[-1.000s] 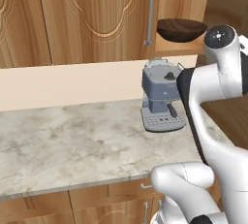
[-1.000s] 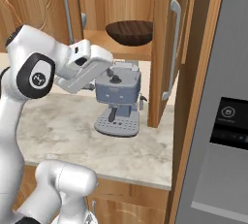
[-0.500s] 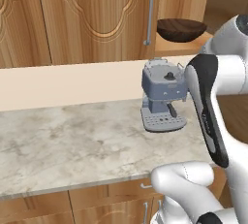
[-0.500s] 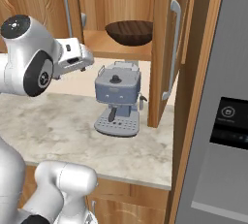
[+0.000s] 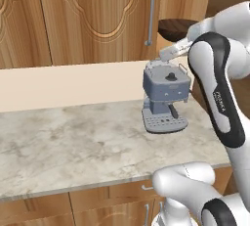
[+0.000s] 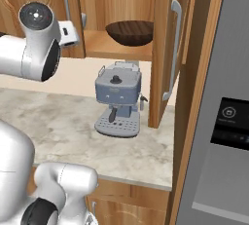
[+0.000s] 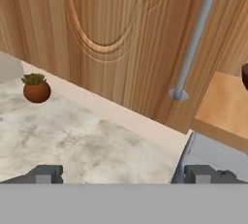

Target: Move the bowls from the cabinet to the plates on the dining table.

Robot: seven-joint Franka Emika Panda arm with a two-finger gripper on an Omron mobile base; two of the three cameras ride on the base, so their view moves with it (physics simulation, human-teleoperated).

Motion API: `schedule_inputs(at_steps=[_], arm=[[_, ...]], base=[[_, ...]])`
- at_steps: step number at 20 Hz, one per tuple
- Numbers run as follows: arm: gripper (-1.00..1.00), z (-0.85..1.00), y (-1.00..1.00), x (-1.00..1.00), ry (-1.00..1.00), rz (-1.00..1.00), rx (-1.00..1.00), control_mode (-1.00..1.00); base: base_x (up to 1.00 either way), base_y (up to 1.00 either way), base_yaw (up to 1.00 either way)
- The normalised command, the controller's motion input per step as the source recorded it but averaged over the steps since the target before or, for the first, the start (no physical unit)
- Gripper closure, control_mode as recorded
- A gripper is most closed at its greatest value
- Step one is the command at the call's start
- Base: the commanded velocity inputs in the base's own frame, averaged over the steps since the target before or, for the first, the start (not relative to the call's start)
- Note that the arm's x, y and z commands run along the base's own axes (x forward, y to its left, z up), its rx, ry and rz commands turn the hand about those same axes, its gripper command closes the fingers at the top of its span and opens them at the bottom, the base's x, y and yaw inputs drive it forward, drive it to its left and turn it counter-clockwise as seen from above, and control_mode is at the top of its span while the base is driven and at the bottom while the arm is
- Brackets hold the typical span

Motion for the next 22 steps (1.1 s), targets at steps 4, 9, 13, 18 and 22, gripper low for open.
schedule_inputs(at_steps=[4, 9, 13, 18, 22], arm=[[-1.0, 0.17, 0.12, 0.44, 0.0, -0.11, 0.0, -1.0], [-1.0, 0.02, 0.0, 0.68, 0.0, -0.28, -0.01, -1.0], [-1.0, 0.0, 0.0, 0.72, 0.0, -0.24, 0.0, -1.0], [-1.0, -0.01, 0.0, 0.83, 0.0, -0.16, 0.0, -1.0], [-1.0, -0.09, 0.0, 0.79, 0.0, -0.14, 0.0, -1.0]], base=[[0.0, 0.0, 0.0], [0.0, 0.0, 0.0], [0.0, 0.0, 0.0], [0.0, 0.0, 0.0], [0.0, 0.0, 0.0]])
